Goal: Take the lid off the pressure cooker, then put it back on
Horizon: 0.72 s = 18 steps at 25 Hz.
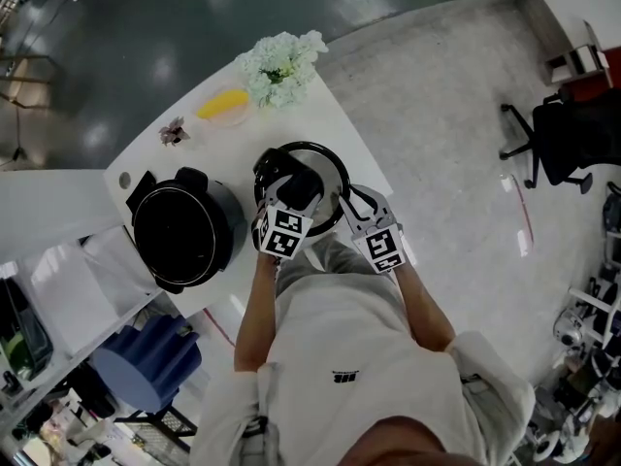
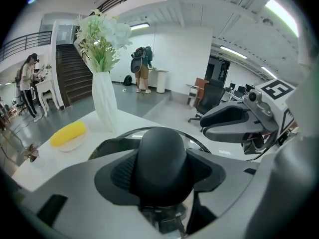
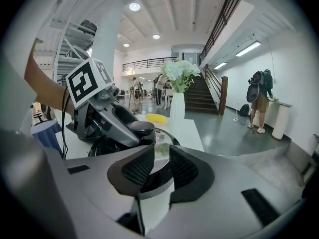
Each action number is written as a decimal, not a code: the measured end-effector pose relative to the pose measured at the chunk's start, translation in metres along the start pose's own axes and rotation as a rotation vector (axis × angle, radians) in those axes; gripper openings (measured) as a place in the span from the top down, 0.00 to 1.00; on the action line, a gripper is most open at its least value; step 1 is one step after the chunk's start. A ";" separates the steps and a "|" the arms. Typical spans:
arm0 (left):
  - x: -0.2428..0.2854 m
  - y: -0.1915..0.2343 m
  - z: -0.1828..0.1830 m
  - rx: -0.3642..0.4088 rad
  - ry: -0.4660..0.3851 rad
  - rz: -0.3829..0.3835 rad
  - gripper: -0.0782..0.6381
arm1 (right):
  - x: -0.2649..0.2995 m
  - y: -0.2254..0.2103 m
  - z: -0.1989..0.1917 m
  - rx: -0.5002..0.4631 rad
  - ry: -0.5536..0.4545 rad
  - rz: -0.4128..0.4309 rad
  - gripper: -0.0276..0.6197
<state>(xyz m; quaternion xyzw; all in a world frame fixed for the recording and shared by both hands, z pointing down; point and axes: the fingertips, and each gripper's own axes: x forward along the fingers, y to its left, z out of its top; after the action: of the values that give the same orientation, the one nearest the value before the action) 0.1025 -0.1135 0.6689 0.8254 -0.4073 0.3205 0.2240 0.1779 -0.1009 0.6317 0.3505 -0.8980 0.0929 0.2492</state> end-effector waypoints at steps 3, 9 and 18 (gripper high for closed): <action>0.007 0.001 -0.005 -0.013 0.002 0.002 0.49 | 0.002 -0.001 -0.007 0.004 0.013 0.002 0.84; 0.017 0.002 -0.013 -0.014 0.011 0.007 0.49 | 0.006 -0.001 -0.019 0.008 0.040 0.009 0.84; 0.029 0.006 -0.023 -0.015 0.020 0.018 0.49 | 0.012 -0.001 -0.032 0.014 0.066 0.013 0.84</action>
<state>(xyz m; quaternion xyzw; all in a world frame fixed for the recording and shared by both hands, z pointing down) 0.1035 -0.1178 0.7063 0.8167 -0.4148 0.3278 0.2313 0.1835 -0.0981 0.6653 0.3433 -0.8908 0.1123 0.2756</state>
